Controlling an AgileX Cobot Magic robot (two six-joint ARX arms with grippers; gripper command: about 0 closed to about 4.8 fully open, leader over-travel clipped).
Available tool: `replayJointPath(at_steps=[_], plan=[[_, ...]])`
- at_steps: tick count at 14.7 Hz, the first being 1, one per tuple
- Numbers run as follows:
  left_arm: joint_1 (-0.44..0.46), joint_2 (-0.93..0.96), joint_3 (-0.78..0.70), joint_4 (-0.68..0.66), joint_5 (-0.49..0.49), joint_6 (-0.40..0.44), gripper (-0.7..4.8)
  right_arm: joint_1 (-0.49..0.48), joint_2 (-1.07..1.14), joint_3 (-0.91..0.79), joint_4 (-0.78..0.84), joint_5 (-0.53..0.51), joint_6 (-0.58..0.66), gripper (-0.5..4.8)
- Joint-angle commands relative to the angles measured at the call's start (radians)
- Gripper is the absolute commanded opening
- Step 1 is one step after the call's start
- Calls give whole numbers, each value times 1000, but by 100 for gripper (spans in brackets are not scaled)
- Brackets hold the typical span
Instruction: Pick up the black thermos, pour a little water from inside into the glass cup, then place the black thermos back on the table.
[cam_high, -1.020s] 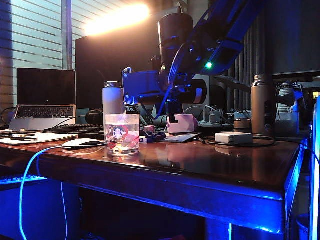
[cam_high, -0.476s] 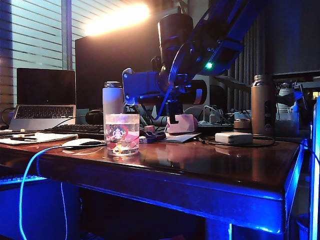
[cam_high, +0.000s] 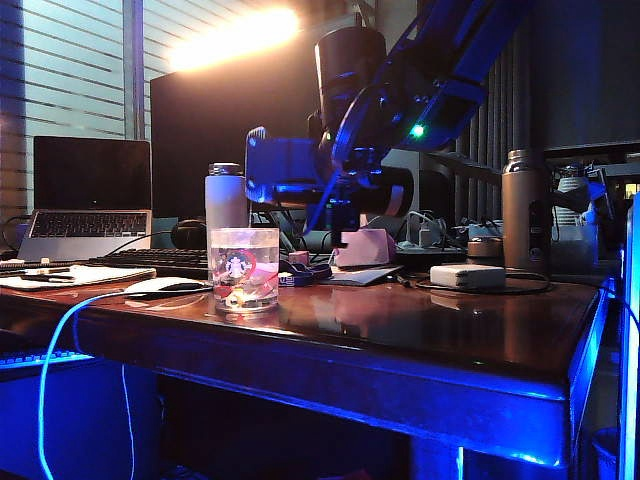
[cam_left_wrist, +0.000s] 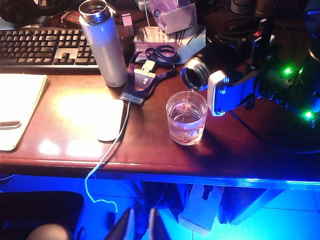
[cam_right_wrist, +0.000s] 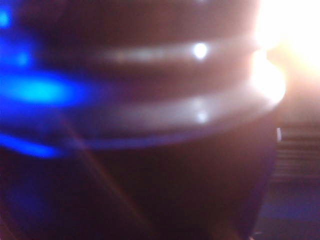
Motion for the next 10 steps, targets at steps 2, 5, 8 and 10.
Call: replayJointPath(at_steps=[2,5,8,10], plan=[[0,-3,4,14,4,-3,57,15,-11,5,31,5,93,84],[0,-2,4,14,4,-3,57,23,-11,5,32,45,223,84],[0,-2,4,14,4,-3,57,25,-11,5,32,90,352,84],[0,-2,4,14,4,-3,57,27,-11,5,33,127,447,84]])
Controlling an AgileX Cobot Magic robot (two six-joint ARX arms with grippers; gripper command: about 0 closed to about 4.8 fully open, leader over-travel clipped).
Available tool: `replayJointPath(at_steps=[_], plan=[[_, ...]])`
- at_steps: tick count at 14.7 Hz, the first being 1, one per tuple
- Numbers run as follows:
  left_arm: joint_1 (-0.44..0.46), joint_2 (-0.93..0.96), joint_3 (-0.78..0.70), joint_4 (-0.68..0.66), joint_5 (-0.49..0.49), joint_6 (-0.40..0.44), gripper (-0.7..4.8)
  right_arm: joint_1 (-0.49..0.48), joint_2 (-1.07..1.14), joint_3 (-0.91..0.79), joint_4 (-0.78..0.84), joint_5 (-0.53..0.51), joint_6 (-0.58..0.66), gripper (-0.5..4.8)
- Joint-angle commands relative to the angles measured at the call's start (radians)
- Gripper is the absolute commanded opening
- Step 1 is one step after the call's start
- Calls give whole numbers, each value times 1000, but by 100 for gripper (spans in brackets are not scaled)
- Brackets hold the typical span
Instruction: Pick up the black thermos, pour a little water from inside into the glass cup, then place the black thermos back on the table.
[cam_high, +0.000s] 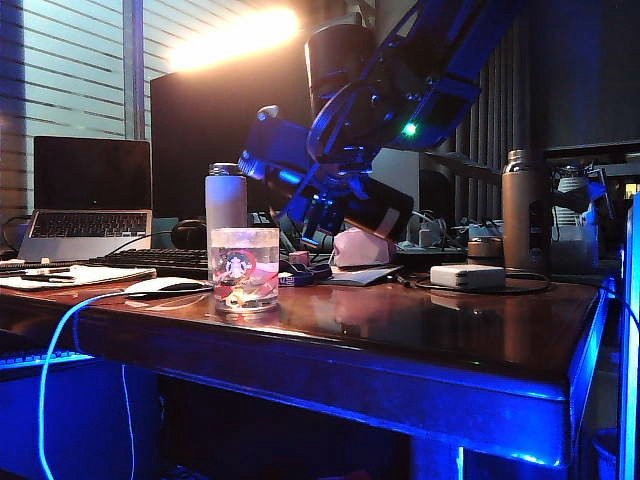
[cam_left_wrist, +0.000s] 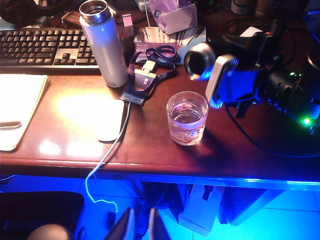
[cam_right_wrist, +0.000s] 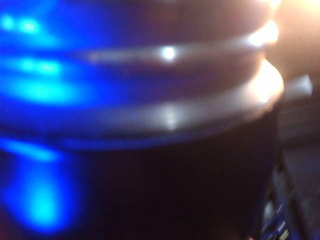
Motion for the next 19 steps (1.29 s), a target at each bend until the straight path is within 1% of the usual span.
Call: replayJointPath(at_steps=[1,2,4,6,10,11,13,16,19], plan=[[0,-2,4,13,4,-3,57,5,-12,7,40,71,162,84],[0,-2,4,14,4,-3,57,4,-13,7,42,96,211,84],[0,-2,4,13,4,-3,57,3,-14,7,55,138,266,84],[0,-2,4,9,4,-3,57,0,-26,7,54,149,302,84],[0,-2,4,1,3,-3,57,-19,-73,7,50,150,317,84],[0,-2,4,1,3,-3,57,-31,-103,7,42,170,327,84],[0,-2,4,1,3,-3,57,-35,-139,7,32,171,330,84],[0,-2,4,1,0,-3,57,-40,-215,6,-67,154,434,84],[0,-2,4,1,0,-3,57,-45,-229,-2,-90,140,536,84]])
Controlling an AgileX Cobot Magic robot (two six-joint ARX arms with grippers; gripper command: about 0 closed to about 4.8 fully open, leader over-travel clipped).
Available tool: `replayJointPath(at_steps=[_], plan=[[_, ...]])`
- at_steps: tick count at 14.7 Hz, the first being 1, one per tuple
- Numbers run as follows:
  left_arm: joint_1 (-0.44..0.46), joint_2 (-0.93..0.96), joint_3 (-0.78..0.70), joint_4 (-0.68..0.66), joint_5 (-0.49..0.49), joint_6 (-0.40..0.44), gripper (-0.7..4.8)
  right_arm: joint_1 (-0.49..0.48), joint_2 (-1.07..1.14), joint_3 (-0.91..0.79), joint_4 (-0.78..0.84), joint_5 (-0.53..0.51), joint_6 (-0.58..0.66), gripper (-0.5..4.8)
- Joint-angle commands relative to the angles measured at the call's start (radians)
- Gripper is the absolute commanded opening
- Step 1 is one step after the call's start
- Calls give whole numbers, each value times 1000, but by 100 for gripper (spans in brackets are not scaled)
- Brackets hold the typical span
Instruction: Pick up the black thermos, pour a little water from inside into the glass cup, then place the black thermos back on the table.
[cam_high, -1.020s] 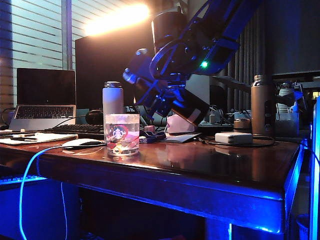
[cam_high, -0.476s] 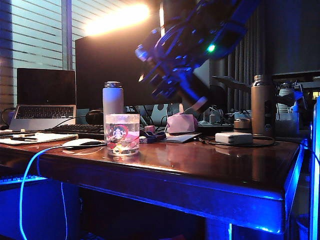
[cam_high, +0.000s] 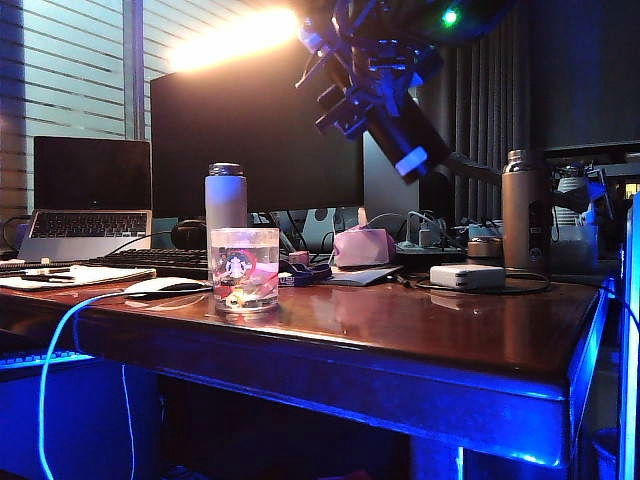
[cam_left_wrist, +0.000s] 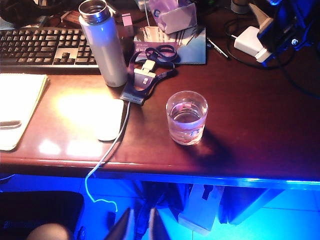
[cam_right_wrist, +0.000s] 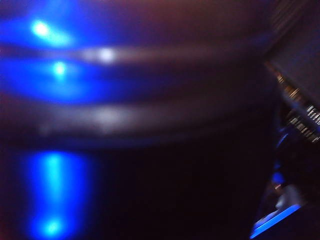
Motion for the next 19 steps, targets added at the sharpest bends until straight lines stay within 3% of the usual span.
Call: replayJointPath(at_steps=[1,3,5,9,11,14,19], plan=[[0,-2,4,3,2,-3,57,-3,-14,-13,-14,-19,115,84],[0,-2,4,3,2,-3,57,-23,-33,-53,-67,-61,226,84],[0,-2,4,3,1,-3,57,-49,-91,-145,-68,-185,309,84],[0,-2,4,3,1,-3,57,-100,-177,-337,58,-390,380,85],[0,-2,4,3,2,-3,57,-111,-181,-393,137,-476,491,85],[0,-2,4,3,1,-3,57,-120,-181,-452,195,-481,595,85],[0,-2,4,3,1,-3,57,-132,-180,-518,202,-484,595,95]])
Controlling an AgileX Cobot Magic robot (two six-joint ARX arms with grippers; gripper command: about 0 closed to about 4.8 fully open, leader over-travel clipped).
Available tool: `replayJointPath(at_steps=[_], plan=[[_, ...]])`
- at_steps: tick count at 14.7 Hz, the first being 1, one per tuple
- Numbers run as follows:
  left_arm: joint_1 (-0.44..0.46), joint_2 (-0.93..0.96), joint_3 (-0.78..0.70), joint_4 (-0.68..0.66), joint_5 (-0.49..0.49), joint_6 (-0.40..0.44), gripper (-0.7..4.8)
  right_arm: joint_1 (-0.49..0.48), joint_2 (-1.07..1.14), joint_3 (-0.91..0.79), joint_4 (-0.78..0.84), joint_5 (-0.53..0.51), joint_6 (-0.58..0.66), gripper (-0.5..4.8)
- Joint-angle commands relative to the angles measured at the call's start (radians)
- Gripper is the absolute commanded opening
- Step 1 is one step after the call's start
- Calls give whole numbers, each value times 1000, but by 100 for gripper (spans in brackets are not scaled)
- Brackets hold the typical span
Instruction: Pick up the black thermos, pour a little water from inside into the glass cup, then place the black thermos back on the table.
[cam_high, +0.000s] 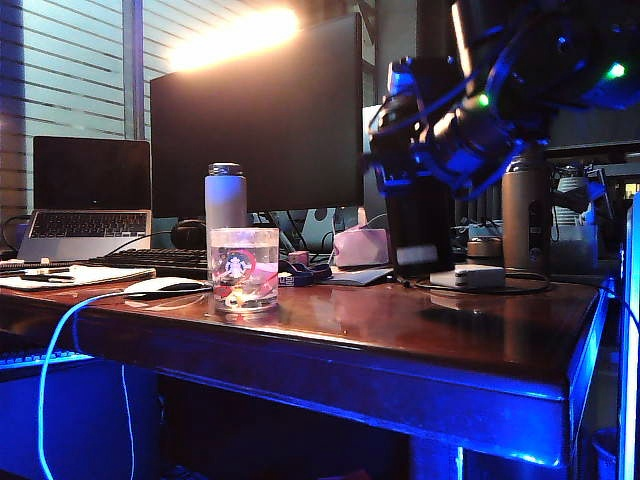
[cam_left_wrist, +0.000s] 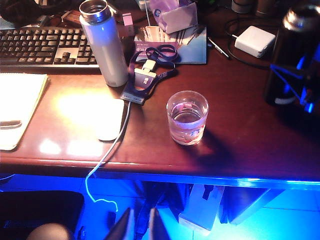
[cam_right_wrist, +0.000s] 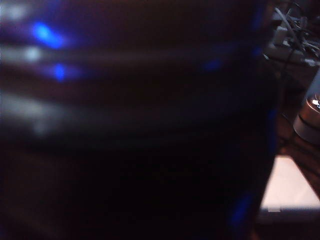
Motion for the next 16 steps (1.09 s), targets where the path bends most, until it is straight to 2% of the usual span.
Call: replayJointPath(at_steps=[1,6,9,10,11,12,13,15,16], plan=[[0,-2,4,3,3,-3,57,1,-9,-28,51,-4,8,95],[0,-2,4,3,3,-3,57,1,19,-74,198,-8,15,95],[0,-2,4,3,3,-3,57,1,34,-74,222,-14,14,95],[0,-2,4,3,3,-3,57,1,37,-74,222,-29,14,126],[0,-2,4,3,3,-3,57,1,43,-74,223,-31,14,209],[0,-2,4,3,3,-3,57,1,51,-75,220,-30,14,238],[0,-2,4,3,3,-3,57,1,57,-76,213,-30,14,239],[0,-2,4,3,3,-3,57,1,58,-76,204,-56,14,294],[0,-2,4,3,3,-3,57,1,58,-76,199,-56,14,304]])
